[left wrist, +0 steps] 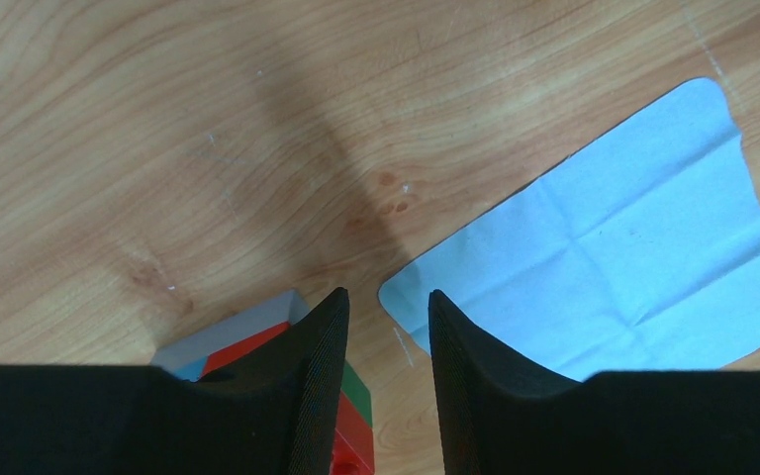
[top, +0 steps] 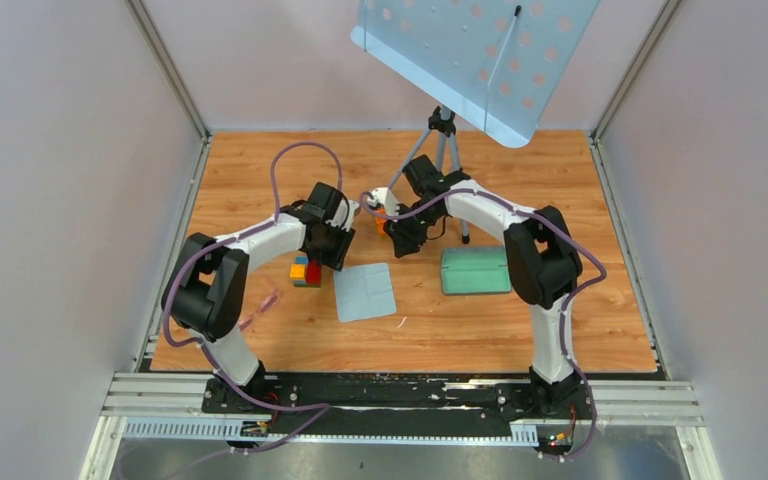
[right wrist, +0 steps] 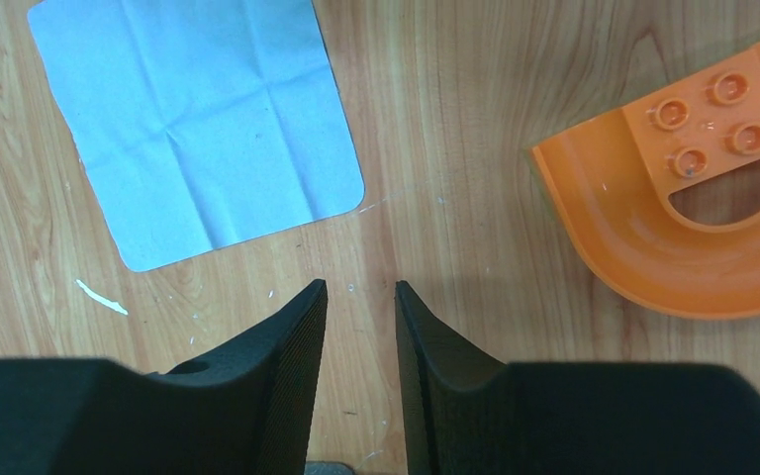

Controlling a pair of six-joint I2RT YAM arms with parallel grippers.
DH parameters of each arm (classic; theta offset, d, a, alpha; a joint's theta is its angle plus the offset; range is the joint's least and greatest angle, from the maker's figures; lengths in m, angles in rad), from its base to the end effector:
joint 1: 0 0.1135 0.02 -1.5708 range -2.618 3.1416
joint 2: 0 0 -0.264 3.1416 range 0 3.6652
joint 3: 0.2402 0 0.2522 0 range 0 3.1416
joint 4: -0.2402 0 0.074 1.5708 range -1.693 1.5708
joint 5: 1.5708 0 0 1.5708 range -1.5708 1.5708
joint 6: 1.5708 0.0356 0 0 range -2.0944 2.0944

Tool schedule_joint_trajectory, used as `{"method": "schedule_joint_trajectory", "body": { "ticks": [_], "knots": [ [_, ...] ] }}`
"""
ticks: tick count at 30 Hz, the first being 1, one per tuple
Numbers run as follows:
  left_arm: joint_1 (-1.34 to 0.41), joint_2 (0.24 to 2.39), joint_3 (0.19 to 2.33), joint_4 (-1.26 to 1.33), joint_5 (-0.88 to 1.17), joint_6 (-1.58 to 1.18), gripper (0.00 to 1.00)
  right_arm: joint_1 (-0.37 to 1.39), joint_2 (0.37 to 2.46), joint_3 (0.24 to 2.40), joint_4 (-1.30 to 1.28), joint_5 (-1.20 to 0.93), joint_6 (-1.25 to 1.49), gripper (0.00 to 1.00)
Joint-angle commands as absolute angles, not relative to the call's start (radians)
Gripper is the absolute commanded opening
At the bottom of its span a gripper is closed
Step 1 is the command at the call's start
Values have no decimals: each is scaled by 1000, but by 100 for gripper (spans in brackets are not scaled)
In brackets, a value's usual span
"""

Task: Organize the sunglasses
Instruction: Fold the glasses cleaning cloth at the center of the board.

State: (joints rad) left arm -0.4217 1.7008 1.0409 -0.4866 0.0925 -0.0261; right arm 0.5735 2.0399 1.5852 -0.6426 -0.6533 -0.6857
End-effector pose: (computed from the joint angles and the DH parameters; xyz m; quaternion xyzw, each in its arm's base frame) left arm 0.2994 -0.1379 0.1728 0.2015 0.9556 -0.0908 0.1951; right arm 0.3515 0.2528 0.2043 -0.6030 0.6999 0.2990 0.2393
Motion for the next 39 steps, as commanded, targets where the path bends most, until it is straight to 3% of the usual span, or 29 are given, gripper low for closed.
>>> {"method": "schedule_joint_trajectory", "body": {
  "ticks": [1, 19, 28, 39],
  "knots": [
    [-414, 1715, 1024, -473, 85, -5, 39, 594, 2086, 1611, -631, -684, -653, 35],
    [-415, 1752, 1008, -476, 111, -1, 22, 607, 2116, 1609, -587, -704, -604, 35],
    [-415, 1752, 997, -465, 159, -14, 0, 609, 2143, 1616, -577, -755, -633, 41],
    [-414, 1758, 1000, -467, 168, -29, 0, 611, 2199, 1649, -561, -752, -604, 40]
  ]
}}
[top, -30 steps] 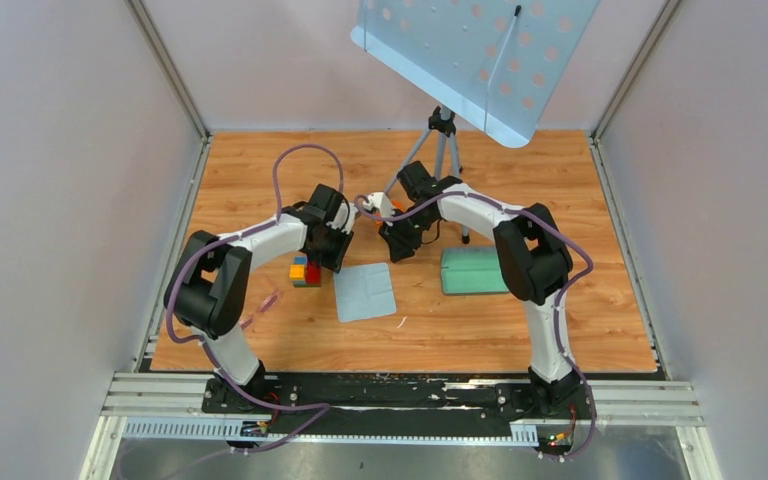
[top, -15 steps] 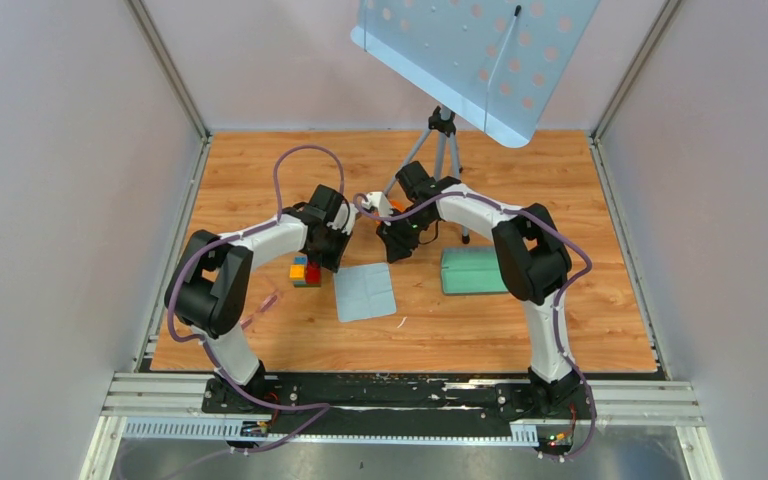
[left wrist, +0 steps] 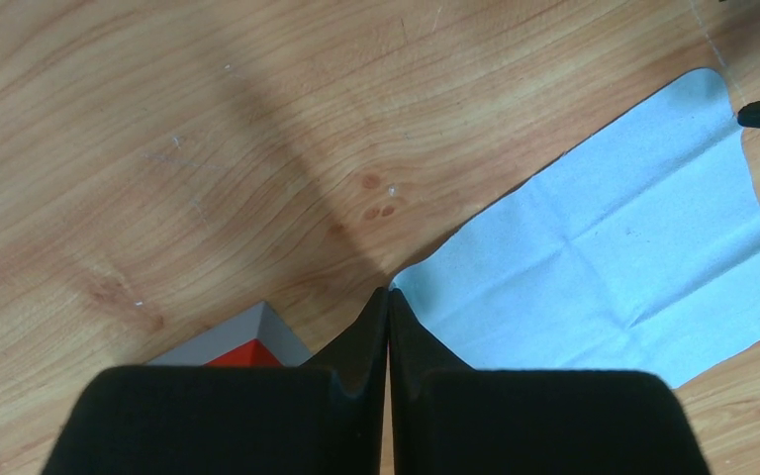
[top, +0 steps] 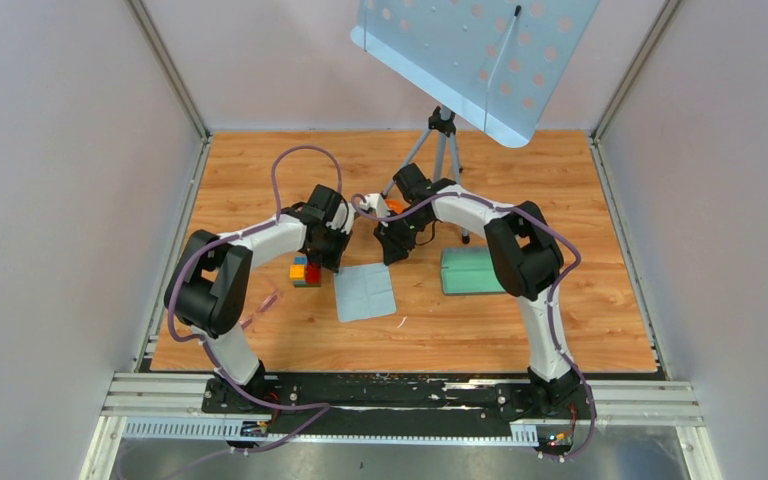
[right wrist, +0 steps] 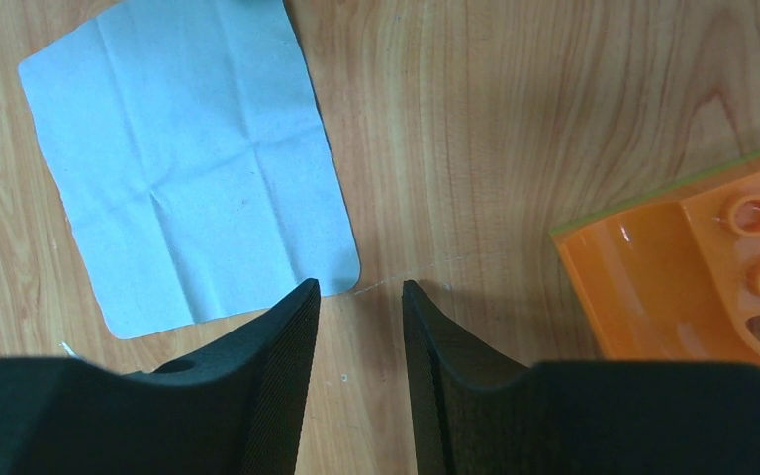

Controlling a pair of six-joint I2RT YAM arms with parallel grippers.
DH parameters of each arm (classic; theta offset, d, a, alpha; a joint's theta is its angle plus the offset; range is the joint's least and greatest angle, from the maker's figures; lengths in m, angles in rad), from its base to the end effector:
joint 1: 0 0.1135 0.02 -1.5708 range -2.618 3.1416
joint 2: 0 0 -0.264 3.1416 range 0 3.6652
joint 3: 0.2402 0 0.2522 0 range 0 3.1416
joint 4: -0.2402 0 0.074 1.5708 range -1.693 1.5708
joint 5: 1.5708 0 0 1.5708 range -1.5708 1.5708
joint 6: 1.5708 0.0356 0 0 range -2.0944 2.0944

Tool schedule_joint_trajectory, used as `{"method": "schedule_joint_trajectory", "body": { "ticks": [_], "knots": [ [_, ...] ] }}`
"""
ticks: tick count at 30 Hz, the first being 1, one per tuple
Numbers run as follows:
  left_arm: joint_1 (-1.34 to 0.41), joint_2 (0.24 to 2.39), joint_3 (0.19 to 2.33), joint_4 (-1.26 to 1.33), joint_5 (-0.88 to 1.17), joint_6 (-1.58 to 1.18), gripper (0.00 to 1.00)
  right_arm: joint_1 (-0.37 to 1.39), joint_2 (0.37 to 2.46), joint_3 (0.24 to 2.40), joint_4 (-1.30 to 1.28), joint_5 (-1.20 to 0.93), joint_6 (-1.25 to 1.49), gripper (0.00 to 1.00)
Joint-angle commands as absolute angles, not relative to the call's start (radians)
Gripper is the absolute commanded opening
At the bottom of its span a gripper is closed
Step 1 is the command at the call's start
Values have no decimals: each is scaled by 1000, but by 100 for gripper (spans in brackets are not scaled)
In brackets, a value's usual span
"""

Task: Organize the sunglasses
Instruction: Fold the glasses cleaning cloth at the center of the board.

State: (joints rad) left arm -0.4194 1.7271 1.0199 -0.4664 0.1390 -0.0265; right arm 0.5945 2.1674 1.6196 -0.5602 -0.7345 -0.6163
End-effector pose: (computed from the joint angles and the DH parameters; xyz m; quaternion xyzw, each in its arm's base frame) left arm 0.2981 -0.1383 0.1600 0.2043 0.9565 -0.1099 0.1769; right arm 0.3623 0.2738 0.1657 -0.5847 0.7001 0.3471 0.2178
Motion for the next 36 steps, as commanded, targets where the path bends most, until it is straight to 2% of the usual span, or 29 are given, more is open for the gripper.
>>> {"method": "schedule_joint_trajectory", "body": {
  "ticks": [1, 23, 36],
  "knots": [
    [-414, 1760, 1001, -468, 169, -29, 0, 612, 2202, 1649, -559, -750, -602, 40],
    [-414, 1781, 1009, -477, 176, -41, 0, 685, 2141, 1548, -528, -614, -696, 32],
    [-414, 1792, 1012, -483, 183, -39, 0, 707, 2116, 1523, -520, -614, -738, 34]
  ]
}}
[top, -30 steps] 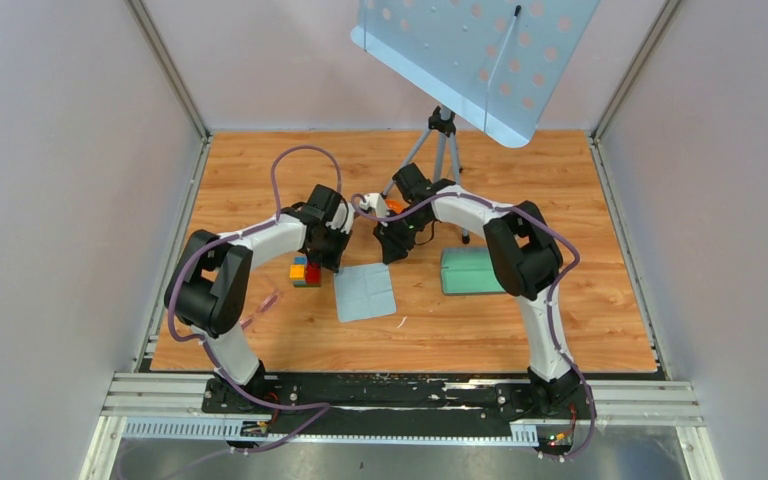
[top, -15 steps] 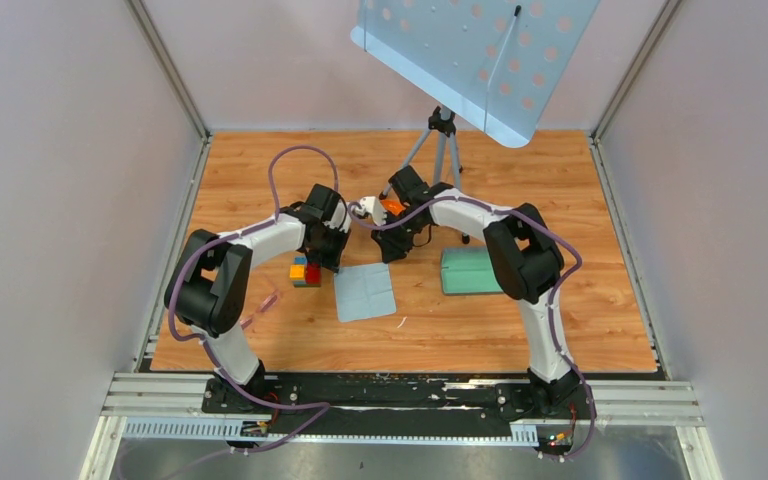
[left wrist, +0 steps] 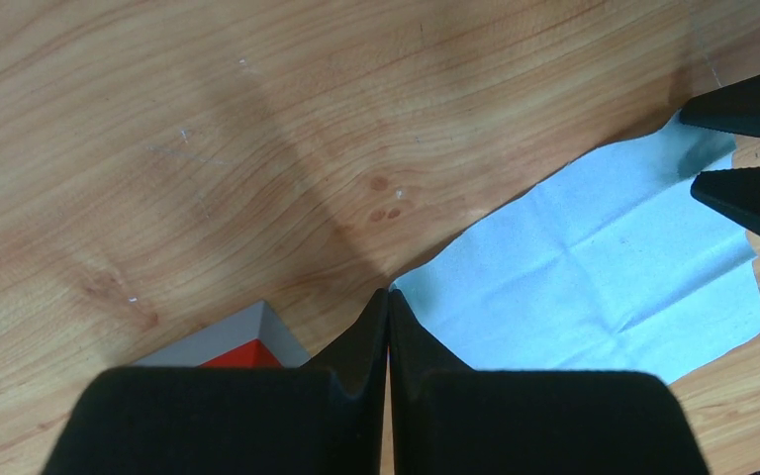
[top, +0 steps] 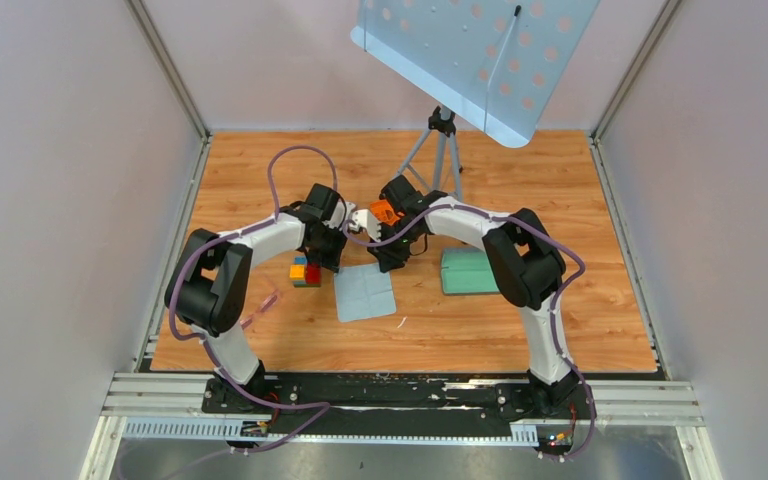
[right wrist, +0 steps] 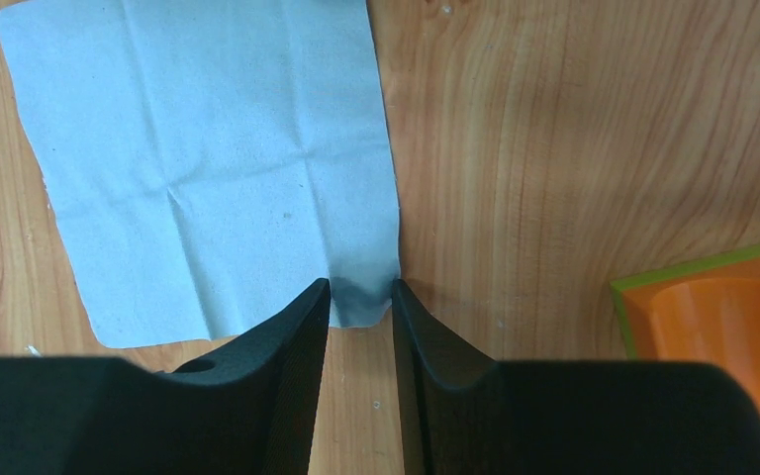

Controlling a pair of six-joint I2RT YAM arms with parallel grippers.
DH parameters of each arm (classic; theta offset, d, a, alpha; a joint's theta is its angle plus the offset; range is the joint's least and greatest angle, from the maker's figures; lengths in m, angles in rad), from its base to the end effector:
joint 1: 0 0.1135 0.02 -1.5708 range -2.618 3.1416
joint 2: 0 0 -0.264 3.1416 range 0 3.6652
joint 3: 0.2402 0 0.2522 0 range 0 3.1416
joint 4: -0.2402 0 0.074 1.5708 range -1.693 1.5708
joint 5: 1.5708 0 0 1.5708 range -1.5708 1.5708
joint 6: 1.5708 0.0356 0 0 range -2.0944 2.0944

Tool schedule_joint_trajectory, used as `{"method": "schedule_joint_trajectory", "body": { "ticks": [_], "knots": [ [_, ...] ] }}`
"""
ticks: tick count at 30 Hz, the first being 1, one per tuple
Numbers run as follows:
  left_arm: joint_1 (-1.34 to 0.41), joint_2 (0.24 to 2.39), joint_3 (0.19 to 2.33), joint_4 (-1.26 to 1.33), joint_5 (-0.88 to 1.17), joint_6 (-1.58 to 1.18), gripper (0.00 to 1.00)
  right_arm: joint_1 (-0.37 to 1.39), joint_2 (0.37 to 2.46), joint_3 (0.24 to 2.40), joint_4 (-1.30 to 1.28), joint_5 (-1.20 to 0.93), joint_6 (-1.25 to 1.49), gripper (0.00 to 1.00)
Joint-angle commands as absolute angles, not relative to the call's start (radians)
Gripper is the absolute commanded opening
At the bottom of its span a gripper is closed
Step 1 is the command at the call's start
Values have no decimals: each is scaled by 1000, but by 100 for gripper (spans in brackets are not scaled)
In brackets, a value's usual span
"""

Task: Organize the sunglasses
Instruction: Fold the glasses cleaning cloth at the center of the board.

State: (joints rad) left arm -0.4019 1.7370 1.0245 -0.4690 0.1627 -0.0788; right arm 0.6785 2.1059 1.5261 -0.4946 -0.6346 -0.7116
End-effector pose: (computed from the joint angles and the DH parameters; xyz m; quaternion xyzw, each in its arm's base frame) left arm 0.3012 -0.1343 0.1582 0.1728 0.9626 -0.1233 0.1683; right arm 0.3303 0.2934 0.1663 -0.6487 0.6582 0.2985 0.2384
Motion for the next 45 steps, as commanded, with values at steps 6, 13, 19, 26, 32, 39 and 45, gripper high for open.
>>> {"method": "schedule_joint_trajectory", "body": {
  "ticks": [6, 13, 19, 26, 32, 39, 45],
  "knots": [
    [-414, 1793, 1011, -483, 186, -37, 0, 707, 2123, 1540, -519, -592, -733, 33],
    [-414, 1793, 1012, -482, 186, -34, 0, 704, 2131, 1562, -520, -570, -715, 30],
    [-414, 1792, 1012, -483, 186, -32, 0, 704, 2144, 1579, -517, -555, -694, 20],
    [-414, 1793, 1014, -484, 189, -33, 0, 704, 2141, 1585, -515, -550, -691, 8],
    [-414, 1786, 1013, -478, 205, -37, 0, 703, 2111, 1548, -515, -599, -691, 0],
    [-415, 1738, 996, -465, 230, -45, 0, 703, 2051, 1520, -513, -608, -670, 0],
    [-416, 1672, 974, -457, 250, -57, 0, 703, 2018, 1506, -514, -561, -664, 0]
  ]
}}
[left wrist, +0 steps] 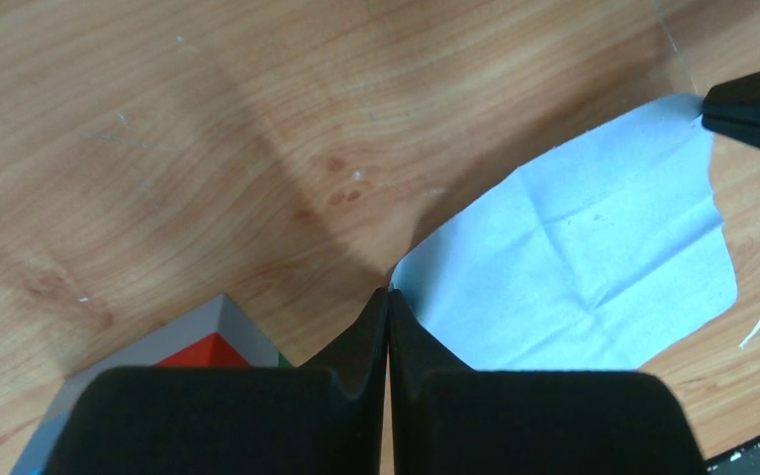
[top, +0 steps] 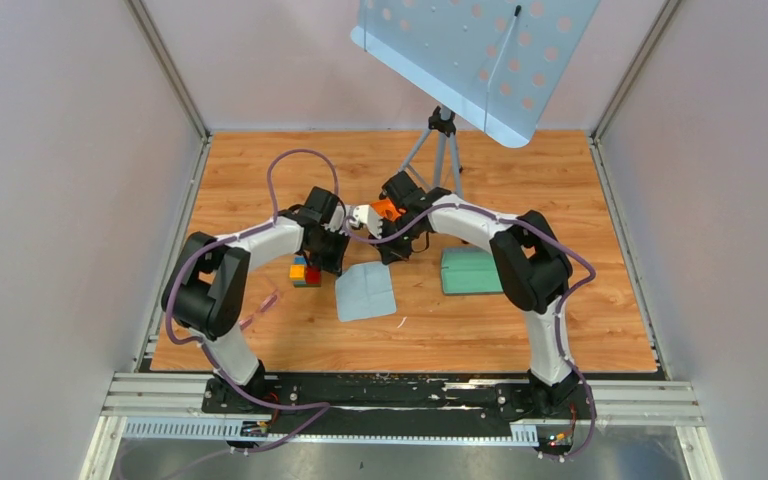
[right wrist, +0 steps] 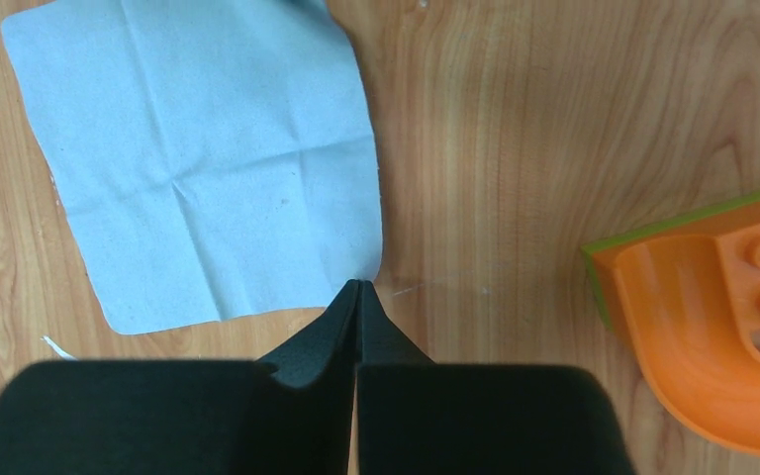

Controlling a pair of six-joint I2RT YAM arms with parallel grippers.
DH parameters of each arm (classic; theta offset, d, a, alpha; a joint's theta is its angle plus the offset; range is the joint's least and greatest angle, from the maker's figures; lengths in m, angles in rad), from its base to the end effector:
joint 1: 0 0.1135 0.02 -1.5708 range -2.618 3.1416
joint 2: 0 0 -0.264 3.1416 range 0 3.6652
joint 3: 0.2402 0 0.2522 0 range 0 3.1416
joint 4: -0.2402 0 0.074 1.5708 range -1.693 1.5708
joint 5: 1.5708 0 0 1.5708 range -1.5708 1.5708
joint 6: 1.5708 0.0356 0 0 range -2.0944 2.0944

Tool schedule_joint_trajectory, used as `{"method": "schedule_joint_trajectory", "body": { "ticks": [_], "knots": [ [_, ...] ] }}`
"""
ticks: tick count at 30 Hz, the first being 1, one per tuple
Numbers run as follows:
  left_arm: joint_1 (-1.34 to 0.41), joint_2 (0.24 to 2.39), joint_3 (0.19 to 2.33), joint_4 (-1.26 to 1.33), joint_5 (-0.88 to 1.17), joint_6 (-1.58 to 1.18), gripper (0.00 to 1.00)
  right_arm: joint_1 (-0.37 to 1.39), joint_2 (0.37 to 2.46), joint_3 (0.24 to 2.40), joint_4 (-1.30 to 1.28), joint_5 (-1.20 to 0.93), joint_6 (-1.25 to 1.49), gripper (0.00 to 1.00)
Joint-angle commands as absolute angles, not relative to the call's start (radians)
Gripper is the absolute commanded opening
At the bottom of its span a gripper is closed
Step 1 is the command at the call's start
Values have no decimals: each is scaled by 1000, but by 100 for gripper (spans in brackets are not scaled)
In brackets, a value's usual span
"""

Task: Organize the sunglasses
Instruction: Fold the glasses cleaning cloth at the center of the board.

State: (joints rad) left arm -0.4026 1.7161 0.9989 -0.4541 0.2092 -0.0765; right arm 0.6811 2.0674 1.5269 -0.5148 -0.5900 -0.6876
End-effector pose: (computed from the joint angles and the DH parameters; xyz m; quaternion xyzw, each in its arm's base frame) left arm 0.2958 -0.1340 0.1587 0.1787 0.9585 -0.1462 0.1674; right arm 0.3276 0.2910 0.1809 -0.6423 0.6700 0.2803 0.2448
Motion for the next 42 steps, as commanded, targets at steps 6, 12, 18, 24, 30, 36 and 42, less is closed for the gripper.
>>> {"method": "schedule_joint_trajectory", "body": {
  "ticks": [6, 12, 18, 24, 30, 36, 42],
  "knots": [
    [-416, 1640, 970, -475, 249, -67, 0, 704, 1995, 1480, -514, -558, -653, 0],
    [-416, 1569, 950, -478, 234, -79, 0, 704, 1972, 1461, -514, -555, -650, 0],
    [-415, 1567, 936, -487, 253, -83, 0, 709, 1950, 1445, -514, -562, -626, 0],
    [-416, 1542, 912, -492, 265, -87, 0, 714, 1931, 1409, -513, -568, -618, 0],
    [-416, 1526, 894, -494, 282, -93, 0, 723, 1910, 1379, -507, -580, -603, 0],
    [-417, 1511, 868, -490, 308, -96, 0, 731, 1885, 1341, -507, -583, -596, 0],
    [-423, 1510, 853, -495, 318, -101, 0, 742, 1861, 1308, -506, -582, -596, 0]
  ]
}}
